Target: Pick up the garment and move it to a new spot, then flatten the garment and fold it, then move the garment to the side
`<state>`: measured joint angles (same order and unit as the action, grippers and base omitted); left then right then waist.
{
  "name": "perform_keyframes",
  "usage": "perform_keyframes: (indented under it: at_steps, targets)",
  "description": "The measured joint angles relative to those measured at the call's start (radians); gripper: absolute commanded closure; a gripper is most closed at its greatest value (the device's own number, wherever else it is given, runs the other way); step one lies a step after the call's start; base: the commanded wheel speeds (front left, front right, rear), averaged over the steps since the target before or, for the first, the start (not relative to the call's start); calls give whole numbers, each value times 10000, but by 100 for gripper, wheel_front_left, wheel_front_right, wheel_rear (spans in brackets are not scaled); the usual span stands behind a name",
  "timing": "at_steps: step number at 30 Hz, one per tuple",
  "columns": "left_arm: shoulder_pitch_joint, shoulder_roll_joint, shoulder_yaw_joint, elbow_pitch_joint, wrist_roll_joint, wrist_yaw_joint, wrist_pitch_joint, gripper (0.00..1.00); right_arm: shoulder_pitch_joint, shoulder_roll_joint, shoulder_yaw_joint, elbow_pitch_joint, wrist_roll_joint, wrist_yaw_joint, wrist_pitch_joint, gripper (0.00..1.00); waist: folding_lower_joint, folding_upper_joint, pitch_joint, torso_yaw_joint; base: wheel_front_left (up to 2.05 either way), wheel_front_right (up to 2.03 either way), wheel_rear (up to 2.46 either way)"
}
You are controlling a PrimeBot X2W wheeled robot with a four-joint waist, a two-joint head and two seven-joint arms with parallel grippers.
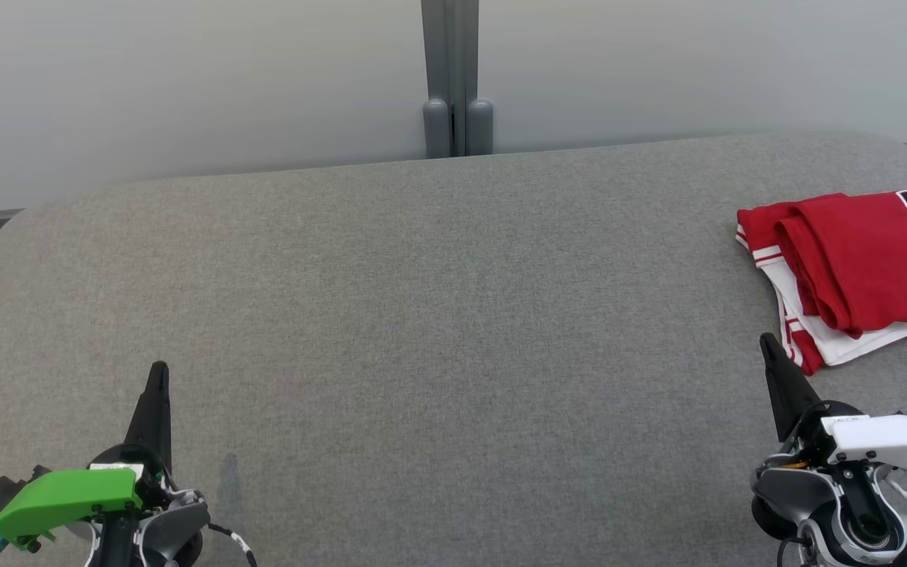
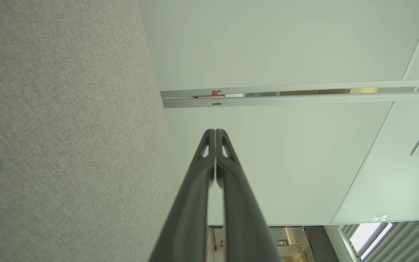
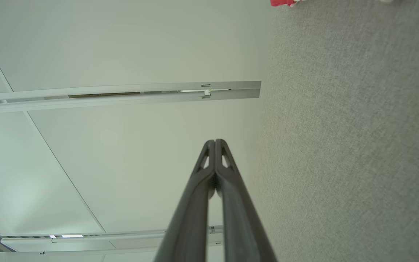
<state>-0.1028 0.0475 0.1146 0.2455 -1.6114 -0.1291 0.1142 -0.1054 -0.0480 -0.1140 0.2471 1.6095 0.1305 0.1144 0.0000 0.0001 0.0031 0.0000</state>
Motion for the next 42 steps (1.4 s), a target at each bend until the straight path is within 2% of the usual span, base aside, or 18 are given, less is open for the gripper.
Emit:
perform_keyframes:
  at_steps: [42]
  targets:
    - [0,0,0,-4,0,-15,0,100,-1,0,2,0,0,0,-2,100,0,0,0,0,0,0,0]
